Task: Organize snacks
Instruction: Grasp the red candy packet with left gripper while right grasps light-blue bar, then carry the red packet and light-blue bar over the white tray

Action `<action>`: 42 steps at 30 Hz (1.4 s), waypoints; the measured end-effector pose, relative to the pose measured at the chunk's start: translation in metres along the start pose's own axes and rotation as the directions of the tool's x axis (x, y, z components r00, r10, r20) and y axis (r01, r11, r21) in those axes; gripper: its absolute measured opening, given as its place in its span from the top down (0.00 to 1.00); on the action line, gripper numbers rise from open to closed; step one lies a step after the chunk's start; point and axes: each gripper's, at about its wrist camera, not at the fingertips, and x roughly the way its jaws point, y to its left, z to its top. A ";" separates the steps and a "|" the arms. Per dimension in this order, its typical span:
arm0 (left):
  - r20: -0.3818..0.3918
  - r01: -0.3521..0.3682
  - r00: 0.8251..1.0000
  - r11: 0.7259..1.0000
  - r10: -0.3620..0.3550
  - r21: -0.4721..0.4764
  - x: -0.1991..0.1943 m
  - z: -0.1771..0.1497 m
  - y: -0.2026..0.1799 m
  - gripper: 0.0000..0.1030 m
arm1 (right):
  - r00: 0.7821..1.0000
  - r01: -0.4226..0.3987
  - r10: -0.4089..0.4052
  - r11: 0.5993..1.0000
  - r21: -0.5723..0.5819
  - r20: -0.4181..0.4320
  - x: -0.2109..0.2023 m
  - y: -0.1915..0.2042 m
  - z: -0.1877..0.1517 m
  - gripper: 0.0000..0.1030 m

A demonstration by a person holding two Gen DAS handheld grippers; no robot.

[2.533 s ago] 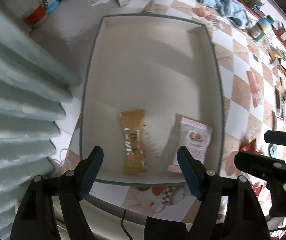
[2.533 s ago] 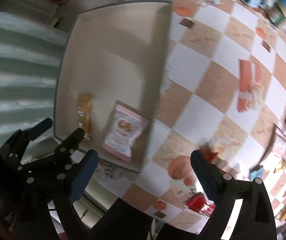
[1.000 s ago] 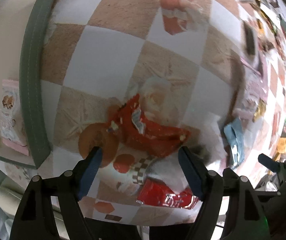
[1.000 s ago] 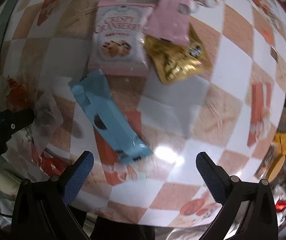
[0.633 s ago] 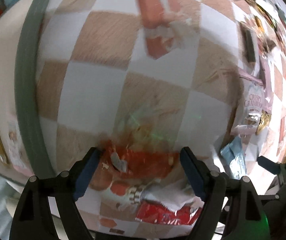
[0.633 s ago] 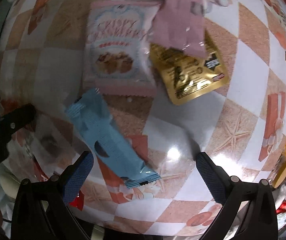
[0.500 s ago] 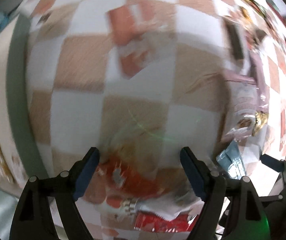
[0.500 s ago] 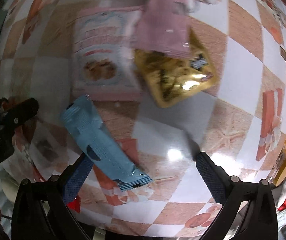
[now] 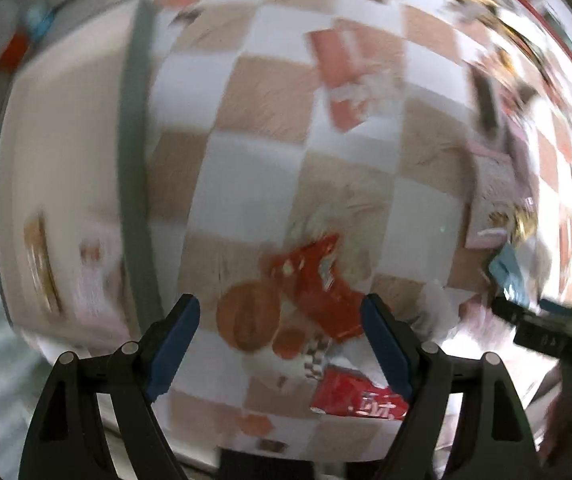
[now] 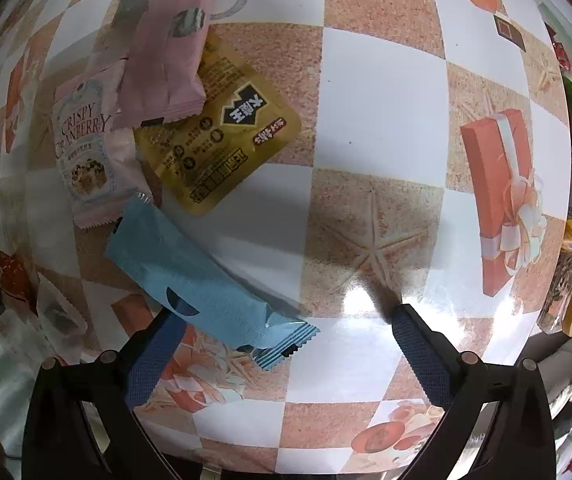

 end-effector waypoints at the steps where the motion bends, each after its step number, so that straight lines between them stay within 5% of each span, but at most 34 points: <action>1: -0.010 0.018 1.000 0.999 -0.018 -0.031 0.002 0.000 0.002 0.18 | 1.000 0.000 0.000 1.000 0.000 0.003 -0.002 0.000 -0.003 0.00; 6: -0.054 0.079 0.995 0.984 -0.089 -0.157 0.013 0.011 0.008 0.18 | 1.000 -0.001 0.001 1.000 0.006 0.006 0.000 0.004 -0.018 0.00; 14: -0.124 0.068 0.987 0.964 -0.102 -0.255 0.046 0.015 0.017 0.18 | 1.000 -0.001 0.001 1.000 0.002 0.001 0.016 0.001 -0.041 0.00; 21: -0.157 0.023 0.986 0.970 -0.062 -0.241 0.066 0.020 0.010 0.18 | 0.999 0.036 -0.033 0.995 -0.090 0.026 0.015 0.016 -0.037 0.00; 26: -0.124 0.008 0.992 0.992 -0.024 -0.128 0.065 0.027 -0.028 0.27 | 0.998 0.040 -0.032 0.987 -0.155 0.052 0.006 0.033 -0.042 0.23; 32: -0.077 -0.003 0.997 0.999 0.006 0.036 0.061 0.034 -0.064 0.59 | 0.996 0.048 -0.032 0.979 -0.197 0.086 -0.005 0.049 -0.047 0.66; 33: -0.070 -0.008 0.997 0.998 0.013 0.068 0.061 0.035 -0.069 0.65 | 0.996 0.045 -0.028 0.980 -0.194 0.086 -0.006 0.051 -0.047 0.68; 42: -0.019 -0.054 0.998 0.981 0.059 0.189 0.056 0.005 -0.096 0.66 | 0.998 -0.056 0.061 0.990 -0.127 0.028 -0.008 0.039 -0.057 0.74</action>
